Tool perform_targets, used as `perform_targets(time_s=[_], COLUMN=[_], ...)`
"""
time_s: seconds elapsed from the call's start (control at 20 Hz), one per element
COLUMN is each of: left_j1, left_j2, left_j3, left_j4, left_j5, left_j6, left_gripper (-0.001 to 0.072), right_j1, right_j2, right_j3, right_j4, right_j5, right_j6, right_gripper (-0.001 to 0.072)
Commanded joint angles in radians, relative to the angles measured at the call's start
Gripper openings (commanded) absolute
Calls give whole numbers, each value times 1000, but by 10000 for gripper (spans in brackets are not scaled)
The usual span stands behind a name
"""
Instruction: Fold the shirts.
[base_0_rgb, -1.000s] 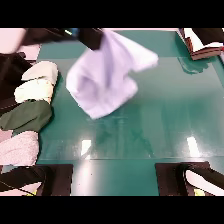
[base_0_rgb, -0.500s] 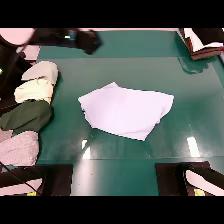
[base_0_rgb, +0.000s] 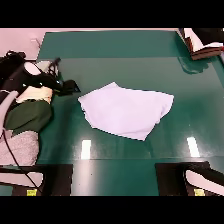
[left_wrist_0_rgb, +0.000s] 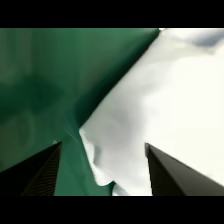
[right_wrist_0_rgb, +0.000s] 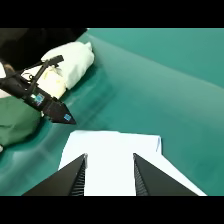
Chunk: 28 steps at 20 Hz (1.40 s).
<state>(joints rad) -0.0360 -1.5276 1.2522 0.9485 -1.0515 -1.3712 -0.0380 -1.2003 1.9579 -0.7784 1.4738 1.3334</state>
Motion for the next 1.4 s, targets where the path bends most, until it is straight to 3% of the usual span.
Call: perform_targets(time_s=[0.0, 0.1, 0.2, 0.25, 0.4, 0.45, 0.5, 0.55, 0.75, 0.95, 1.15, 1.2, 1.25, 1.35], left_j1=[-19, -45, -42, -42, -42, -42, -42, -43, -45, -45, -45, -44, -44, -44], left_j2=[-88, -92, -89, -87, -74, -68, -60, -56, -50, -50, -50, -50, -50, -35], left_j3=[-60, -59, -40, -20, 48, 67, 82, 94, 98, 98, 98, 98, 98, 98], left_j4=[-166, -164, -164, -159, -142, -140, -140, -139, -138, -140, -140, -140, -141, -140], left_j5=[24, 85, 100, 100, 79, 79, 78, 74, 55, 67, 60, 55, 47, 38], left_j6=[95, 93, 90, 91, 98, 98, 98, 98, 97, 92, 89, 89, 89, 90], left_gripper=[610, 593, 100, 25, 24, 24, 24, 24, 24, 24, 24, 24, 24, 23], right_j1=[-1, -1, -6, -23, -175, -249, -317, -379, -527, -447, -280, -248, -222, -183], right_j2=[-42, -48, -9, 19, 103, 121, 128, 126, 31, -119, -196, -204, -207, -198], right_j3=[-1, -40, -172, -260, -603, -727, -837, -942, -1258, -1315, -1221, -1202, -1185, -1139], right_j4=[-8, -85, -234, -288, -322, -322, -321, -314, -129, 122, 84, 49, 21, -18], right_j5=[99, 141, 141, 140, 74, 41, 6, -27, -226, -369, -493, -516, -528, -512], right_j6=[23, 39, 39, 39, 39, 39, 39, 39, -19, -133, -80, -55, -55, -59], right_gripper=[349, 349, 349, 349, 351, 432, 608, 618, 553, 512, 480, 434, 270, 17])
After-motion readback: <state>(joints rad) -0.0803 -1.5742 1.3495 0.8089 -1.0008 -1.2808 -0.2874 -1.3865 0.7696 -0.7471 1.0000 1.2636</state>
